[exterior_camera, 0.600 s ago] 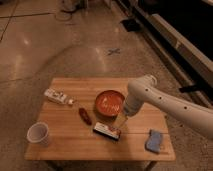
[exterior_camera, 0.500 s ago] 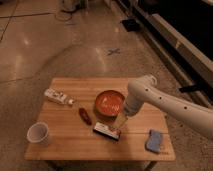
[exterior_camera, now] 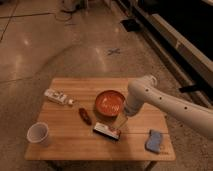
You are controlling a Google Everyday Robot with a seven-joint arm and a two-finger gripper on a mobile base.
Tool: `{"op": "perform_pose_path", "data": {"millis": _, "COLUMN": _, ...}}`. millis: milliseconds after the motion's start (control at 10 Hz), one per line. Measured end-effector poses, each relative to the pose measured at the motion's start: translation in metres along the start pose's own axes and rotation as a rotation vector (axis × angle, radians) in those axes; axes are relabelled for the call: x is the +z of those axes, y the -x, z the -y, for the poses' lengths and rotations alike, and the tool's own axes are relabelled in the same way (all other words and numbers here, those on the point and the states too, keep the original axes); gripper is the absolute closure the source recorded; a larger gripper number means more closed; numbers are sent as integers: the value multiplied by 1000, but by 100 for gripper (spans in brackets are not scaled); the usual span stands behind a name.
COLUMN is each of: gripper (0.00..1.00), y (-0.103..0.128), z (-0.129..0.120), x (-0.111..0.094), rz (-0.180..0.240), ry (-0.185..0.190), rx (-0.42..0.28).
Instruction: Place the eraser on the white sponge
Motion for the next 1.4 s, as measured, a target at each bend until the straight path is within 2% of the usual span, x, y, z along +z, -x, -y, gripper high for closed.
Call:
{"op": "perform_pose_path", "data": {"millis": 1200, "gripper": 20, "y": -1, "z": 1, "x": 0, "rz": 1, "ry": 0, "rx": -3}}
{"op": "perform_pose_path", "data": {"millis": 1400, "gripper": 20, "y": -6, "z": 4, "x": 5, "rz": -22, "ry": -3, "rx": -26}}
